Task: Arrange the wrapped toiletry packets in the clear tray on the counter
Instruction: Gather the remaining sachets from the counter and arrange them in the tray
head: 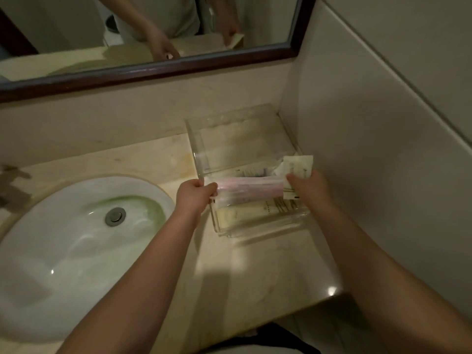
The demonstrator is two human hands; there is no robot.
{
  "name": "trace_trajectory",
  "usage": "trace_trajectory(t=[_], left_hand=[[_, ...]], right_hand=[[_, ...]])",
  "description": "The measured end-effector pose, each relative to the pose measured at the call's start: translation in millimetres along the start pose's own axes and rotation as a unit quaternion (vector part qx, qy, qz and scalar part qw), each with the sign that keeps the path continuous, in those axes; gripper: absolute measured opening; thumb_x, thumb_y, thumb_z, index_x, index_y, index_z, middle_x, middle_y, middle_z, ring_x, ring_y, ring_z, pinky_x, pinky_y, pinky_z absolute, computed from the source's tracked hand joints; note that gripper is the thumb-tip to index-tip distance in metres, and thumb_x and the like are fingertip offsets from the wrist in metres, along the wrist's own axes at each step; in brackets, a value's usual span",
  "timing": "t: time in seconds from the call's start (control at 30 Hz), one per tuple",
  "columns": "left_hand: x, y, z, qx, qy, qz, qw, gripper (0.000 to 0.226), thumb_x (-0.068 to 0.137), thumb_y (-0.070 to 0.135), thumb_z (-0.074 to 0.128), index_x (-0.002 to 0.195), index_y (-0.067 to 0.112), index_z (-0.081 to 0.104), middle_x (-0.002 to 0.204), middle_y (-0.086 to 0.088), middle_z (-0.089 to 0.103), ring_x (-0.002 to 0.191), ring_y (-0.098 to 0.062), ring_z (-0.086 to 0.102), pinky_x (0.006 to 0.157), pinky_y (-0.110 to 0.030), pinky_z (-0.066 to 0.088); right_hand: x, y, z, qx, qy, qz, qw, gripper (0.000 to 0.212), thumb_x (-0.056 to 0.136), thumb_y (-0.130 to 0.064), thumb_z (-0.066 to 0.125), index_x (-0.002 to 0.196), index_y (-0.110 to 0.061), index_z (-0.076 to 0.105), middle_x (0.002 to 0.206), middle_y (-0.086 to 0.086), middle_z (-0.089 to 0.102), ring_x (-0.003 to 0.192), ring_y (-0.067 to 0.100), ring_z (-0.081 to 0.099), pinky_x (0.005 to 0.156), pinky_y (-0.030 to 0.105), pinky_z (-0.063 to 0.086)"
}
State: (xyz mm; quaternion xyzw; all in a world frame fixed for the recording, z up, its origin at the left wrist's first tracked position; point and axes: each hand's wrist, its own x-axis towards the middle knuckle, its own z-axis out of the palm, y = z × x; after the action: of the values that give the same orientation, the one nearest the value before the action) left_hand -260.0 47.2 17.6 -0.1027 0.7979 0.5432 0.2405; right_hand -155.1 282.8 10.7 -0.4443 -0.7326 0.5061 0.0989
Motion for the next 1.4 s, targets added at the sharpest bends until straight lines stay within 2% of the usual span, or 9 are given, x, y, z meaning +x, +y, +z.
trace_trajectory(t=[0.13, 0.33, 0.5, 0.6, 0.67, 0.77, 0.87, 1.03, 1.4], left_hand=[[8, 1, 8, 0.129, 0.040, 0.047, 0.990, 0.024, 0.077, 0.021, 0.068, 0.076, -0.004, 0.067, 0.073, -0.012, 0.072, 0.058, -0.023, 0.060, 0.060, -0.034, 0.049], [4, -3, 20, 0.295, 0.096, 0.064, 0.948, 0.017, 0.075, 0.033, 0.062, 0.070, 0.017, 0.060, 0.063, 0.003, 0.059, 0.062, -0.019, 0.056, 0.049, -0.024, 0.034], [1, -8, 24, 0.354, 0.100, 0.064, 0.928, 0.018, 0.075, 0.035, 0.063, 0.074, 0.018, 0.057, 0.073, 0.001, 0.062, 0.070, -0.024, 0.059, 0.053, -0.027, 0.037], [0, -10, 27, 0.339, 0.135, 0.191, 0.911, 0.018, 0.077, 0.025, 0.064, 0.087, 0.014, 0.054, 0.089, -0.005, 0.058, 0.080, -0.026, 0.055, 0.061, -0.034, 0.043], [-4, -11, 29, 0.359, 0.094, 0.319, 0.872, 0.023, 0.074, 0.014, 0.056, 0.097, 0.012, 0.059, 0.101, -0.008, 0.061, 0.093, -0.029, 0.053, 0.073, -0.040, 0.047], [-6, -16, 29, 0.417, -0.017, 0.384, 0.823, 0.049, 0.071, 0.004, 0.051, 0.116, 0.016, 0.065, 0.126, -0.001, 0.063, 0.119, -0.034, 0.048, 0.093, -0.044, 0.044], [-11, -28, 20, 0.360, 0.022, 0.367, 0.857, 0.051, 0.069, 0.003, 0.046, 0.113, 0.015, 0.068, 0.120, -0.002, 0.068, 0.117, -0.034, 0.052, 0.096, -0.040, 0.043], [-21, -48, -4, 0.192, 0.115, 0.293, 0.930, 0.048, 0.072, -0.007, 0.043, 0.110, 0.014, 0.064, 0.113, -0.002, 0.066, 0.107, -0.020, 0.054, 0.088, -0.024, 0.038], [-46, -72, -14, 0.164, 0.044, 0.312, 0.935, 0.048, 0.071, -0.004, 0.039, 0.107, 0.013, 0.065, 0.108, -0.001, 0.065, 0.103, -0.017, 0.056, 0.087, -0.026, 0.044]], right_hand=[[16, -4, 5, -0.062, -0.020, -0.022, 0.998, 0.016, 0.080, -0.025, 0.071, 0.095, -0.022, 0.066, 0.086, -0.001, 0.068, 0.080, 0.018, 0.067, 0.065, 0.027, 0.051], [27, -6, 12, -0.172, -0.009, -0.060, 0.983, 0.031, 0.082, -0.033, 0.064, 0.106, -0.013, 0.068, 0.099, 0.006, 0.071, 0.088, 0.026, 0.066, 0.070, 0.030, 0.048], [27, -14, 12, -0.244, 0.013, -0.088, 0.966, 0.030, 0.083, -0.032, 0.062, 0.104, -0.011, 0.067, 0.105, 0.013, 0.070, 0.094, 0.031, 0.064, 0.070, 0.030, 0.045], [24, -18, 8, -0.285, 0.029, -0.130, 0.949, 0.031, 0.087, -0.023, 0.052, 0.108, -0.002, 0.064, 0.110, 0.021, 0.064, 0.100, 0.037, 0.058, 0.083, 0.040, 0.049], [17, -21, 6, -0.258, 0.010, -0.145, 0.955, 0.026, 0.089, -0.018, 0.048, 0.107, -0.004, 0.060, 0.107, 0.019, 0.064, 0.091, 0.032, 0.057, 0.075, 0.035, 0.045], [1, -25, 3, -0.186, -0.146, -0.157, 0.959, 0.020, 0.086, -0.018, 0.055, 0.105, -0.020, 0.058, 0.099, 0.004, 0.067, 0.084, 0.020, 0.061, 0.068, 0.030, 0.048], [-15, -31, 11, -0.247, -0.274, -0.201, 0.908, 0.015, 0.087, -0.022, 0.060, 0.101, -0.028, 0.060, 0.095, -0.005, 0.066, 0.087, 0.016, 0.063, 0.065, 0.027, 0.042], [-34, -35, 50, -0.386, -0.334, -0.284, 0.812, 0.026, 0.098, -0.019, 0.047, 0.116, -0.018, 0.065, 0.117, 0.004, 0.069, 0.103, 0.024, 0.062, 0.079, 0.032, 0.046], [-43, -25, 70, -0.283, -0.277, -0.240, 0.886, 0.018, 0.085, -0.019, 0.069, 0.100, -0.027, 0.064, 0.095, -0.016, 0.062, 0.085, 0.001, 0.058, 0.072, 0.018, 0.043]])
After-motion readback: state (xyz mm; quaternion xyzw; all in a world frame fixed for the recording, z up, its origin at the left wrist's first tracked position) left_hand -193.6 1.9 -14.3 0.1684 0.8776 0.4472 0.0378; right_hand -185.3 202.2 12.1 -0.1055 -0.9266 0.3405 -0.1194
